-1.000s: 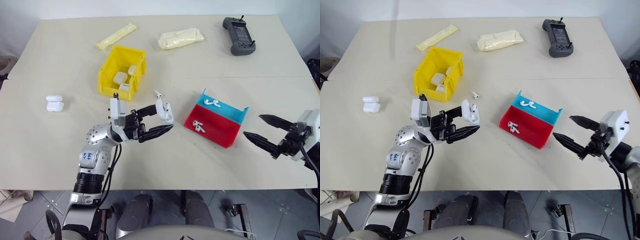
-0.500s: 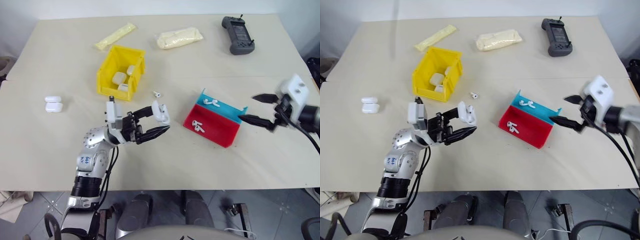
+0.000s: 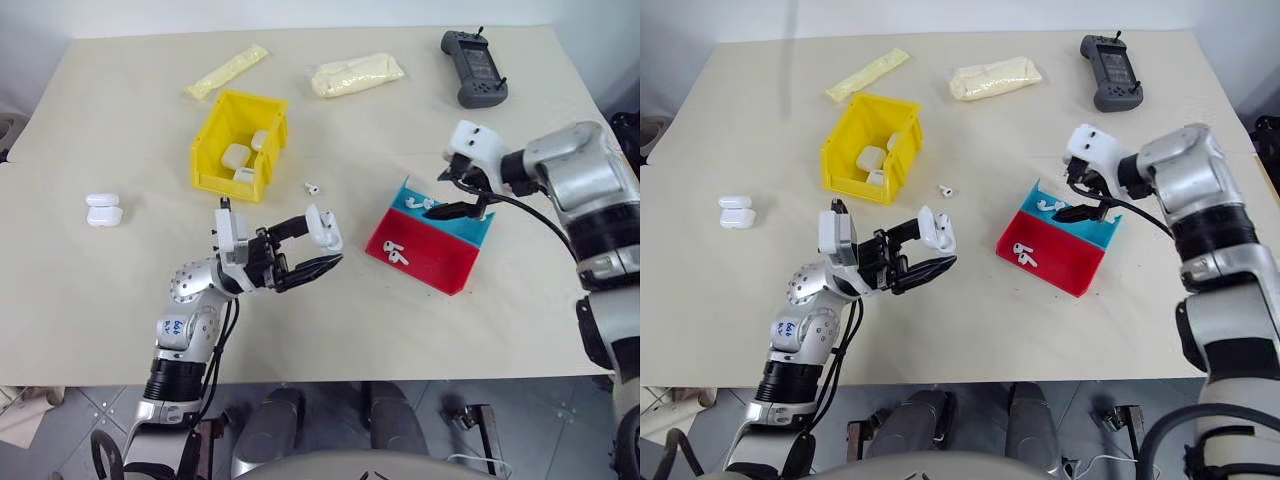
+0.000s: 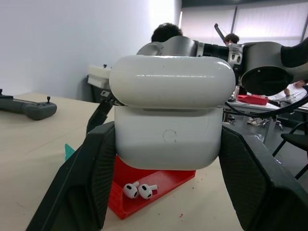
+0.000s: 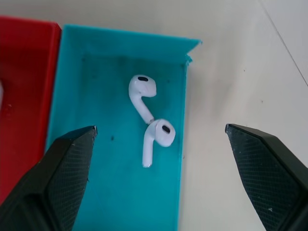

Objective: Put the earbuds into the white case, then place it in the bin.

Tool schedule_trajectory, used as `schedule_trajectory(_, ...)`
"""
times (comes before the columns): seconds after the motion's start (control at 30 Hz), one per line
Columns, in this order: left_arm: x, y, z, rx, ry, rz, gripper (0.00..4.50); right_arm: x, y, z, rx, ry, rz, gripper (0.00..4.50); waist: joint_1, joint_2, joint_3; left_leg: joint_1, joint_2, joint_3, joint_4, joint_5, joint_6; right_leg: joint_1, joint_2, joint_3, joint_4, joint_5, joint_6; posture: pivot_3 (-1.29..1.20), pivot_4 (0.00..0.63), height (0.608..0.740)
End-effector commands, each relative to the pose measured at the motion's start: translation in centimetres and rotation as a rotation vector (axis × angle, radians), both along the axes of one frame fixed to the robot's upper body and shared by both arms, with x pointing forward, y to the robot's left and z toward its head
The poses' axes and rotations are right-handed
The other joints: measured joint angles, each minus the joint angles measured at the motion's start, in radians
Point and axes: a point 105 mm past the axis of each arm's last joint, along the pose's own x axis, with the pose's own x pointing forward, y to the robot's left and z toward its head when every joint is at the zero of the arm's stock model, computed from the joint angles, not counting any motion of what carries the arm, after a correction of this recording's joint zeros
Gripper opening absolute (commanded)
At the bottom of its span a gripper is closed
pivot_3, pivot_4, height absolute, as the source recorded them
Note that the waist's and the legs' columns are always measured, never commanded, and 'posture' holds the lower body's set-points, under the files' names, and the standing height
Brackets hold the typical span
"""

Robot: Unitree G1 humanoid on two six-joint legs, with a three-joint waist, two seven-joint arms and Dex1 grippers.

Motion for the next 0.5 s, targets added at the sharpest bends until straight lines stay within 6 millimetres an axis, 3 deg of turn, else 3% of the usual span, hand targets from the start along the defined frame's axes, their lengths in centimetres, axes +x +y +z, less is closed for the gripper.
schedule_trajectory(0.03, -0.6, -0.2, 0.9, -0.012, -0.055, 0.0, 2.8, 0.7, 0.2, 0.6, -0.04, -0.011, 0.028, 4.48, -0.003, 0.0, 0.0, 0.0, 0.0, 0.0, 0.0, 0.0, 0.0, 0.0, 0.0, 0.0, 0.0, 0.0, 0.0, 0.0, 0.15, 0.74)
schedule_trajectory(0.33, -0.8, -0.2, 0.9, -0.017, -0.053, 0.014, 2.8, 1.3, 0.6, -0.4, -0.083, 0.032, 0.031, 4.48, -0.022, 0.0, 0.0, 0.0, 0.0, -0.001, 0.0, 0.0, 0.0, 0.0, 0.0, 0.0, 0.002, 0.0, 0.0, 0.0, 0.15, 0.74)
schedule_trajectory(0.43, -0.7, -0.2, 1.0, -0.018, -0.055, 0.016, 2.8, 1.5, 0.9, -0.7, -0.081, 0.037, 0.027, 3.87, -0.025, 0.001, 0.0, 0.0, 0.0, 0.0, 0.0, 0.0, 0.0, 0.0, 0.0, 0.0, 0.002, 0.0, 0.0, 0.0, 0.15, 0.74)
schedule_trajectory(0.5, -0.7, -0.3, 1.0, -0.017, -0.057, 0.016, 2.8, 1.5, 1.0, -0.8, -0.079, 0.04, 0.026, 3.23, -0.025, 0.001, 0.0, 0.001, 0.0, 0.0, 0.0, 0.0, 0.0, 0.0, 0.0, 0.0, 0.003, 0.0, 0.0, 0.0, 0.15, 0.74)
